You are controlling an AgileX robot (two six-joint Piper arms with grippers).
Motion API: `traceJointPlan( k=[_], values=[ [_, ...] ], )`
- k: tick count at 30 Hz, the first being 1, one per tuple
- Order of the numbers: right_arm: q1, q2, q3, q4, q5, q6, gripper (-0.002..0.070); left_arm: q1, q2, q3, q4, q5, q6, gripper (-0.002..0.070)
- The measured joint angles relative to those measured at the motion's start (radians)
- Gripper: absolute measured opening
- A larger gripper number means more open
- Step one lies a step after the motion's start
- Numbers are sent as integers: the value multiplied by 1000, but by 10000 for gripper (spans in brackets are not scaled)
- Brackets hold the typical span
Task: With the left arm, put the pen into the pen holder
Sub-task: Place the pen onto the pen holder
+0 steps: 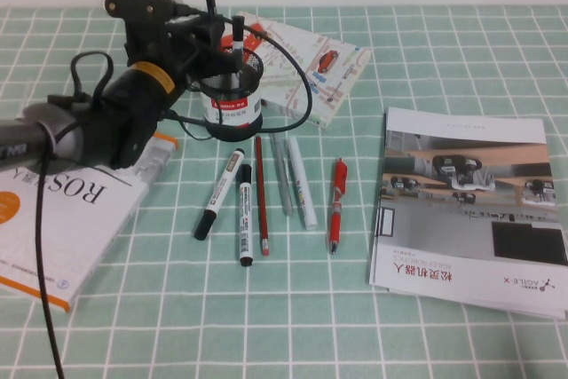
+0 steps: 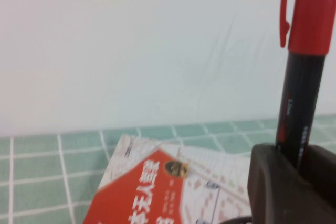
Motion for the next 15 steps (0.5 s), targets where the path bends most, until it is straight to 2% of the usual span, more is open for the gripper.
traceJointPlan(
  k=[9, 15],
  values=[
    [0, 0, 0, 0, 0, 0, -20, 0, 25, -12, 3, 102, 0, 55],
    [0, 0, 0, 0, 0, 0, -20, 0, 25, -12, 112, 110, 0, 65]
  ],
)
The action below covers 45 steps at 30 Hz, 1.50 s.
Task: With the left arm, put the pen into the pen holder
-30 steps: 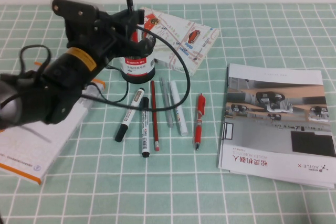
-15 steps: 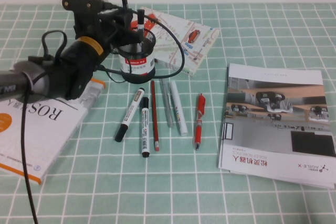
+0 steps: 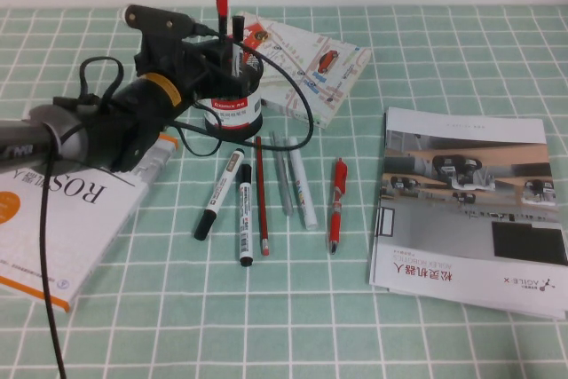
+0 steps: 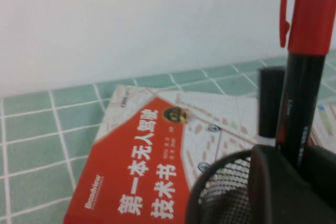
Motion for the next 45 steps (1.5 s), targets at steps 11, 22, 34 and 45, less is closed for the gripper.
traceJointPlan(
  k=[11, 22, 34, 45],
  values=[
    [0, 0, 0, 0, 0, 0, -20, 0, 0, -2, 23, 54, 0, 217],
    [0, 0, 0, 0, 0, 0, -20, 0, -267, 75, 21, 369, 0, 75],
    [0, 0, 0, 0, 0, 0, -20, 0, -859, 463, 21, 420, -31, 0],
    [0, 0, 0, 0, 0, 0, -20, 0, -1288, 820, 21, 469, -95, -1]
  ],
)
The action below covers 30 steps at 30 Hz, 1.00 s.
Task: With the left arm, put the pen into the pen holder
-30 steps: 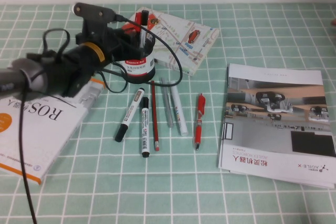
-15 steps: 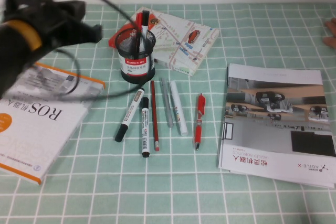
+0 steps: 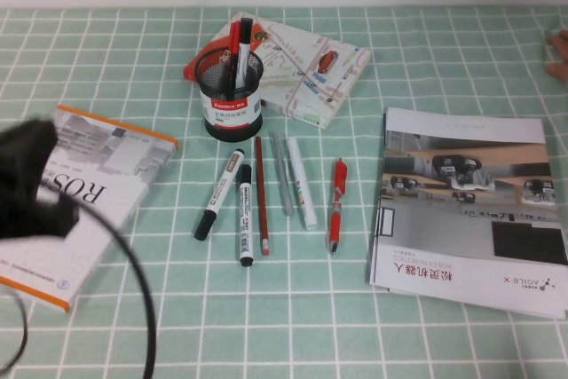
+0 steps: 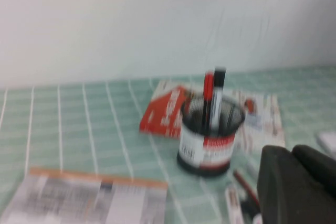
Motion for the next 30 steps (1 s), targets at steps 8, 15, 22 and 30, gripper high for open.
traceJointPlan(
  k=[8, 15, 22, 30],
  values=[
    [0, 0, 0, 0, 0, 0, -20, 0, -57, 101, 0, 85, -5, -2],
    [0, 0, 0, 0, 0, 0, -20, 0, -79, 124, -4, 85, -7, -2],
    [0, 0, 0, 0, 0, 0, -20, 0, -301, 293, -225, 77, 204, -3],
    [0, 0, 0, 0, 0, 0, -20, 38, -618, 492, -352, 52, 337, -3]
  ],
)
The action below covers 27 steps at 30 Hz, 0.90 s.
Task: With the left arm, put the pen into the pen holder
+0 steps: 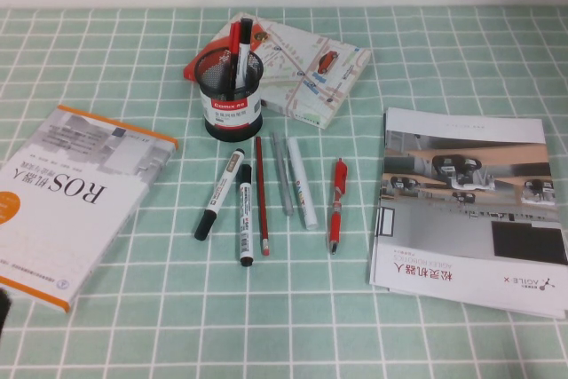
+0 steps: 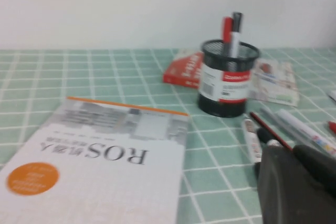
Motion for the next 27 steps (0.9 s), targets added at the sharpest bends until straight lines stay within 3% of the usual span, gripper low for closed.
traceJointPlan(
  k=[6, 22, 27],
  values=[
    [0, 0, 0, 0, 0, 0, -20, 81, -152, 33, -27, 43, 4, -3],
    [0, 0, 0, 0, 0, 0, -20, 83, -191, 33, -27, 387, 87, -3],
    [0, 0, 0, 0, 0, 0, -20, 83, -191, 31, -27, 402, 93, -3]
  ],
)
